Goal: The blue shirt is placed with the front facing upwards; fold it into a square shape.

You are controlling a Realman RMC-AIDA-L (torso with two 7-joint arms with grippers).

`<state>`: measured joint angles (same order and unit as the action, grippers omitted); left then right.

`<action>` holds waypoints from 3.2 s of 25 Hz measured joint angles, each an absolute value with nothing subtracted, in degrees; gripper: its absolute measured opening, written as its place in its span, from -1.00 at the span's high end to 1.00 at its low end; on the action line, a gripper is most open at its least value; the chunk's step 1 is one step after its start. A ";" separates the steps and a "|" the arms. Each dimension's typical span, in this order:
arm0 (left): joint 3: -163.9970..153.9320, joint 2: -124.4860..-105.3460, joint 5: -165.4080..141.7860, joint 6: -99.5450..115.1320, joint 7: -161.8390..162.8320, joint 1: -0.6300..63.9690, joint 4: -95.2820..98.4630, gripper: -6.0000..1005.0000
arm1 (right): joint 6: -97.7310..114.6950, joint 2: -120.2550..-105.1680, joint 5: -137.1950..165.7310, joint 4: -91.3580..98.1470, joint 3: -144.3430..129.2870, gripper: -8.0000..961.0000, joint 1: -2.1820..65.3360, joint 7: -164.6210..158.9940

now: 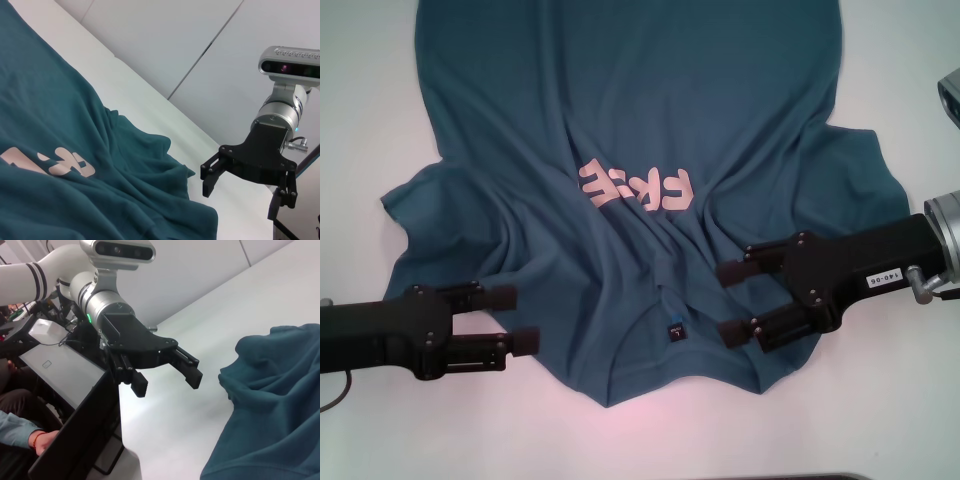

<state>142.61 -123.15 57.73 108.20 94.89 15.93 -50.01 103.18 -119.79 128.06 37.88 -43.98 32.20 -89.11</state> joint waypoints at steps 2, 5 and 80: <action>142.62 -123.14 57.73 108.20 94.91 15.96 -50.01 -0.68 | 103.23 -119.80 128.06 37.88 -44.10 -0.91 32.23 -89.24; 142.73 -123.07 57.74 108.20 94.99 15.98 -50.01 -0.67 | 103.28 -119.80 128.06 37.88 -44.12 -0.91 32.24 -89.34; 149.61 -115.78 53.17 87.47 137.40 22.94 -36.88 0.86 | 101.07 -113.73 114.78 34.63 -28.56 -0.90 28.49 -122.71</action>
<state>149.61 -115.78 53.17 87.47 137.40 22.94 -36.88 101.07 -113.73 114.78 34.63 -28.56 28.49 -122.71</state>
